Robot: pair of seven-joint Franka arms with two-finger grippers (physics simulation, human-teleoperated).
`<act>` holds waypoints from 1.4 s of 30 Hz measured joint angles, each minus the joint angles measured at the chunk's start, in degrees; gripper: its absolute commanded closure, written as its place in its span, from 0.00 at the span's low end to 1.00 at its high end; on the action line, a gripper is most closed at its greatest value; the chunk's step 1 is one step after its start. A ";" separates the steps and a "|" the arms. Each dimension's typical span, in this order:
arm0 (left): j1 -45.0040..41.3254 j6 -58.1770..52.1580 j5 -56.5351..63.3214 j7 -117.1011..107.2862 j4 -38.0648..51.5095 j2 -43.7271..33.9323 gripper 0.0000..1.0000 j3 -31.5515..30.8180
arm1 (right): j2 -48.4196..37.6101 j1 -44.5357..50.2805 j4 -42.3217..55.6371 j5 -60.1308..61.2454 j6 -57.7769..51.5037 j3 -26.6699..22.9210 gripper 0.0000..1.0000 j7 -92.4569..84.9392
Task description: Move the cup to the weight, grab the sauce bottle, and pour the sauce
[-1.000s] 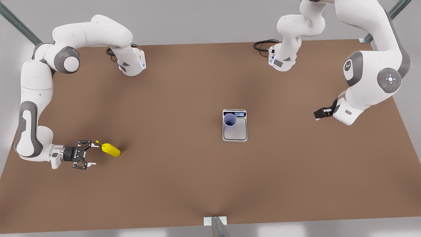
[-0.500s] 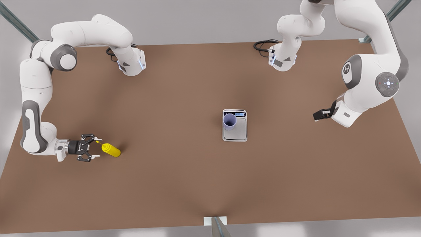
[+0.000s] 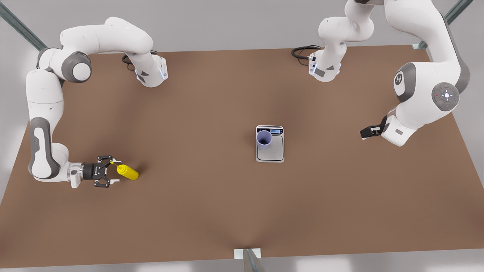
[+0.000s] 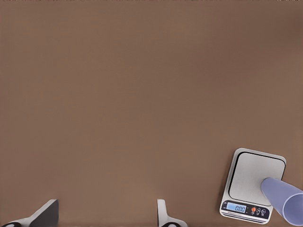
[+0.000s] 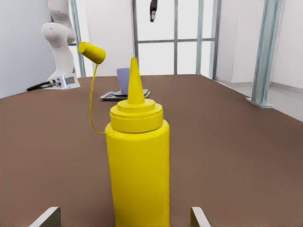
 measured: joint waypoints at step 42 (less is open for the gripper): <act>0.09 -0.18 -0.02 0.00 -0.09 0.53 0.00 0.00 | -0.17 4.99 -0.70 0.94 2.85 0.00 0.35 1.63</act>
